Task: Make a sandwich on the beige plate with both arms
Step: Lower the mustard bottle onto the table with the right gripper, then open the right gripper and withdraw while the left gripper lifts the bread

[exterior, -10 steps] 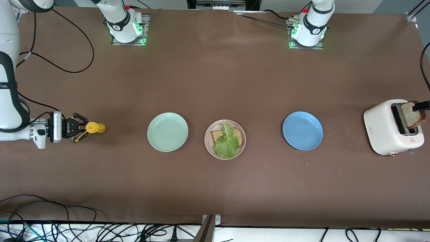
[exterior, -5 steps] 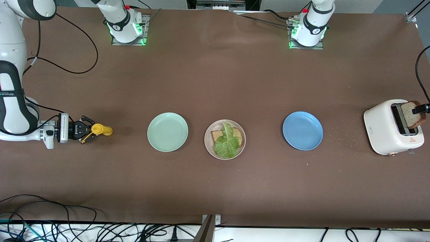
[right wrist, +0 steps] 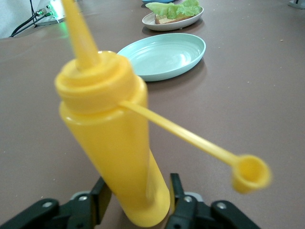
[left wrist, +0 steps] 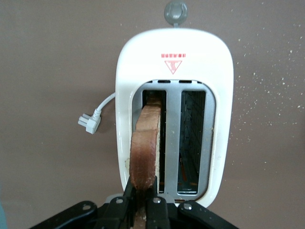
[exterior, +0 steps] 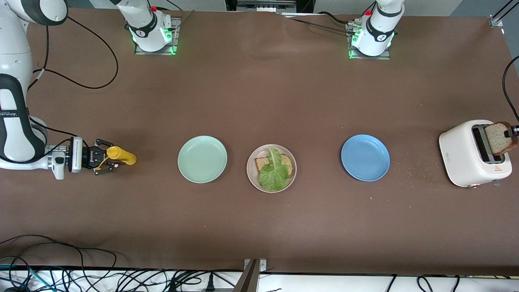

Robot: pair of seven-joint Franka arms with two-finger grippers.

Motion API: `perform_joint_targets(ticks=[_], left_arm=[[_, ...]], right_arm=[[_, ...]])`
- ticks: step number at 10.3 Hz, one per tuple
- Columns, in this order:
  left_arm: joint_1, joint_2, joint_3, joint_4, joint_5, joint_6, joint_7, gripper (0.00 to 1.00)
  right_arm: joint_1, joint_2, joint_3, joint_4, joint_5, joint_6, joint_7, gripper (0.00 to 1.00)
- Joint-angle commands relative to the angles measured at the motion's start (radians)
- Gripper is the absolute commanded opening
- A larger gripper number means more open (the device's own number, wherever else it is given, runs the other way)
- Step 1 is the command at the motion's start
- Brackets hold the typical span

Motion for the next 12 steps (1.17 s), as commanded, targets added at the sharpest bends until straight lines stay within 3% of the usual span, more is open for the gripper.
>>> perform_joint_targets(ticks=[1, 3, 6, 9, 12], left_arm=[[-0.004, 0.012, -0.004, 0.142, -0.023, -0.104, 0.013, 0.0], [-0.027, 0.012, -0.008, 0.194, -0.069, -0.167, 0.013, 0.0], [-0.061, 0.012, -0.01, 0.315, -0.19, -0.322, 0.013, 0.0], [-0.101, 0.012, -0.01, 0.317, -0.365, -0.439, 0.004, 0.0], [-0.177, 0.096, -0.01, 0.299, -0.659, -0.536, -0.029, 0.0]], right_arm=[[-0.025, 0.002, -0.003, 0.002, 0.008, -0.005, -0.011, 0.96], [-0.053, 0.002, -0.022, 0.012, -0.001, -0.014, -0.019, 1.0], [-0.056, -0.007, -0.087, 0.101, -0.085, -0.024, 0.036, 1.0], [-0.052, -0.035, -0.115, 0.208, -0.116, -0.129, 0.361, 1.0], [-0.042, -0.087, -0.109, 0.339, -0.218, -0.204, 0.747, 1.0]])
